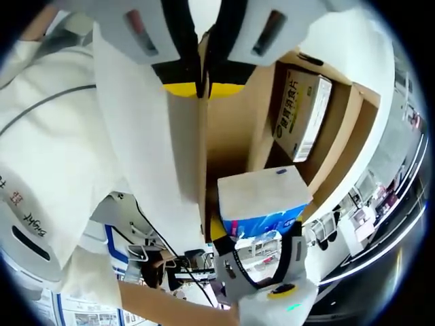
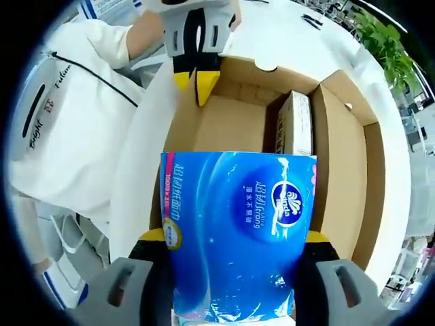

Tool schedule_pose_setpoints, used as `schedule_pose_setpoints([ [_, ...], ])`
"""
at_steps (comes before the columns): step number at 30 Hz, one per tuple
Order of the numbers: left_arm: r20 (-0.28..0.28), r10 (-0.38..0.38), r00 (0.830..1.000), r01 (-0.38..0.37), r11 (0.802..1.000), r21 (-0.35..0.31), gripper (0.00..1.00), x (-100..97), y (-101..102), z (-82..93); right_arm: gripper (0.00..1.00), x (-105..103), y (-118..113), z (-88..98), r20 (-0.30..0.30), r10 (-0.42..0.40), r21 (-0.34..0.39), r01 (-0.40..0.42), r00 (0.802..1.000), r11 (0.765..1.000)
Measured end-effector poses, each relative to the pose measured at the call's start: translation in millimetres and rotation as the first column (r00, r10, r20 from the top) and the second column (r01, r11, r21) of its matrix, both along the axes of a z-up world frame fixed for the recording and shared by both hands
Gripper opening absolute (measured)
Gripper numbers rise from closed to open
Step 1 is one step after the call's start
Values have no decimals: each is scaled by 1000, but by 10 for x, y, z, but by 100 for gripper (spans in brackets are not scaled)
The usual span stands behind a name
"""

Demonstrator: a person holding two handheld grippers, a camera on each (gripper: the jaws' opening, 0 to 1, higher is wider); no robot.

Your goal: Operate the shoe box by opening the lid, removing the specified soft item, and placing it in the target area until the item is outside and the box remains undamaged.

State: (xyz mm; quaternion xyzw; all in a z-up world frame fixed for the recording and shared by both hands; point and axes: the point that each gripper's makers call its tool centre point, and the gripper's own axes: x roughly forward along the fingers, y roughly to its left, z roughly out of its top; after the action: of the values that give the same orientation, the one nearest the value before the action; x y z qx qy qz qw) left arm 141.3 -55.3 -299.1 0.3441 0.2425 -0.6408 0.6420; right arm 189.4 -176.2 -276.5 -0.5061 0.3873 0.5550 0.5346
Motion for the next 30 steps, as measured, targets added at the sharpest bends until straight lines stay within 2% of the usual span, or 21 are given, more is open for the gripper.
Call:
schedule_pose_setpoints([
  [3,0,0,1000,0,1000,1,2,0,-1,0,70,-19,8,57,-15,-18,23,18,1000,1000],
  [7,0,-1,1000,1,1000,1,2,-1,-3,0,69,0,-56,28,1,-20,-19,20,1000,1000],
  [10,-1,-1,1000,1,1000,0,2,-1,-4,1,69,0,-39,68,0,-27,-9,27,1000,1000],
  [13,-2,-1,1000,1,1000,0,2,-1,-4,1,69,40,-15,151,30,-9,9,9,1000,1000],
  [16,-1,-1,1000,1,1000,0,2,-1,-4,1,69,41,-37,203,27,-19,5,19,999,1000],
  [19,-1,-1,1000,1,1000,0,2,-1,-4,1,69,29,-53,221,30,-13,1,13,999,1000],
  [21,-1,-1,1000,1,1000,-1,2,0,-3,1,68,58,-44,209,59,5,5,-5,998,1000],
  [25,-2,-1,1000,1,1000,-1,2,-2,-2,1,68,36,-59,180,43,-4,-2,4,999,1000],
  [30,-4,-1,1000,1,1000,0,2,-1,-1,0,68,9,-90,281,28,-19,0,19,999,1000],
])
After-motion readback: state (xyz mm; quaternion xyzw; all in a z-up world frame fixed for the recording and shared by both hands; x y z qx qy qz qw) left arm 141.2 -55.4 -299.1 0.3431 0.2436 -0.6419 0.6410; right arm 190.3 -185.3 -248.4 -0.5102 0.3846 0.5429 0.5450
